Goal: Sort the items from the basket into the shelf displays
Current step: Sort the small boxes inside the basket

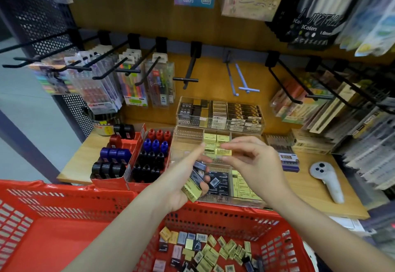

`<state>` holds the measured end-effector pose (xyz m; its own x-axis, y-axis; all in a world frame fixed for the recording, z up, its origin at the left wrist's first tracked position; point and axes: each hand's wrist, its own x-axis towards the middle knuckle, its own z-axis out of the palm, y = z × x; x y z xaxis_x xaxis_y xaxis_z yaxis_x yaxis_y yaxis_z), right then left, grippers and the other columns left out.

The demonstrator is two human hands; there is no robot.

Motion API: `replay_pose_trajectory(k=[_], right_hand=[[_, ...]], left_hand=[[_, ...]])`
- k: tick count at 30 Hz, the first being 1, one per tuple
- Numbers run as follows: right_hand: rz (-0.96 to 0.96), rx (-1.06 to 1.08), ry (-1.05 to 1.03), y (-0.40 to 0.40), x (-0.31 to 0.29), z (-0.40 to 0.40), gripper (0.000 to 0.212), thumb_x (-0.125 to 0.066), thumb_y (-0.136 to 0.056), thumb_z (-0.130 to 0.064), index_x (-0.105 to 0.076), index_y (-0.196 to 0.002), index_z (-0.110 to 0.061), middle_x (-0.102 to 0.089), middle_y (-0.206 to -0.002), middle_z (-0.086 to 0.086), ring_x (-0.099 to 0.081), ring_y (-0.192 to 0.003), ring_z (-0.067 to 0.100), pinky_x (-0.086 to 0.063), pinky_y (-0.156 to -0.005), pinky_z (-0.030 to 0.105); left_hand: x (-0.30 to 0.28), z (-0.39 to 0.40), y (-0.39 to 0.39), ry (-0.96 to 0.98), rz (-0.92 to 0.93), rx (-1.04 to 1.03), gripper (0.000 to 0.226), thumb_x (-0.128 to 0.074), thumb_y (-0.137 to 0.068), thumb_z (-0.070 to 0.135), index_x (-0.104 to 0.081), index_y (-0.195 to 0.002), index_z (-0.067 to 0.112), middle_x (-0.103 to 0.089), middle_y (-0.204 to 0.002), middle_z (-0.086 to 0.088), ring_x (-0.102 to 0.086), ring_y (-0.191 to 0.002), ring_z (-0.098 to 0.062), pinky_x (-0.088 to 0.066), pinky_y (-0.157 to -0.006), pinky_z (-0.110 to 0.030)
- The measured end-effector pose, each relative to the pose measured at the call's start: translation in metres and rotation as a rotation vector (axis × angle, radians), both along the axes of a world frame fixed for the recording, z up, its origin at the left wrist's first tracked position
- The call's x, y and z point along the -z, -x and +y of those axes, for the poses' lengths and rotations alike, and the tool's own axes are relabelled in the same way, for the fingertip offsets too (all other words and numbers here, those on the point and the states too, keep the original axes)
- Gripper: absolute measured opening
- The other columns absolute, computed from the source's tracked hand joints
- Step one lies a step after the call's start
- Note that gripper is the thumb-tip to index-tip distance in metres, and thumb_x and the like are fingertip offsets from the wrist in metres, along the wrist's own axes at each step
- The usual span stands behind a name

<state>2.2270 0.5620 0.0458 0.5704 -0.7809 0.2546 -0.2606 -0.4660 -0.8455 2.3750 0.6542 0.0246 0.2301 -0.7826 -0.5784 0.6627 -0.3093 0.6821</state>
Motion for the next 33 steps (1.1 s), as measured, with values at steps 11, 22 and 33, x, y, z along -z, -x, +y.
replay_pose_trajectory(k=[11, 22, 33], right_hand=[[-0.038, -0.087, -0.094, 0.027, 0.008, -0.009, 0.04, -0.086, -0.07, -0.011, -0.072, -0.101, -0.033, -0.072, -0.094, -0.019, -0.069, -0.088, 0.0, -0.054, -0.079, 0.013], [0.488, 0.227, 0.057, 0.088, 0.094, -0.07, 0.03, -0.079, -0.081, -0.018, -0.073, -0.111, -0.017, -0.058, -0.079, -0.015, -0.058, -0.074, 0.001, -0.041, -0.065, 0.009], [0.587, 0.138, 0.186, 0.044, 0.134, -0.083, 0.027, -0.073, -0.086, -0.009, -0.072, -0.112, -0.01, -0.068, -0.117, 0.009, -0.067, -0.102, 0.021, -0.051, -0.096, 0.03]], left_hand=[[0.003, -0.008, 0.025, 0.144, -0.132, 0.138, 0.036, -0.073, -0.08, 0.033, -0.071, -0.108, 0.01, -0.059, -0.081, -0.005, -0.054, -0.063, -0.013, -0.042, -0.042, -0.021], [0.025, -0.024, 0.022, -0.112, -0.051, -0.102, 0.025, -0.062, -0.098, 0.027, -0.072, -0.102, 0.005, -0.058, -0.078, -0.009, -0.052, -0.053, -0.015, -0.043, -0.039, -0.022], [0.037, -0.026, 0.021, -0.14, -0.059, -0.08, 0.029, -0.064, -0.096, 0.031, -0.078, -0.09, 0.007, -0.06, -0.077, -0.009, -0.053, -0.054, -0.017, -0.043, -0.041, -0.024]])
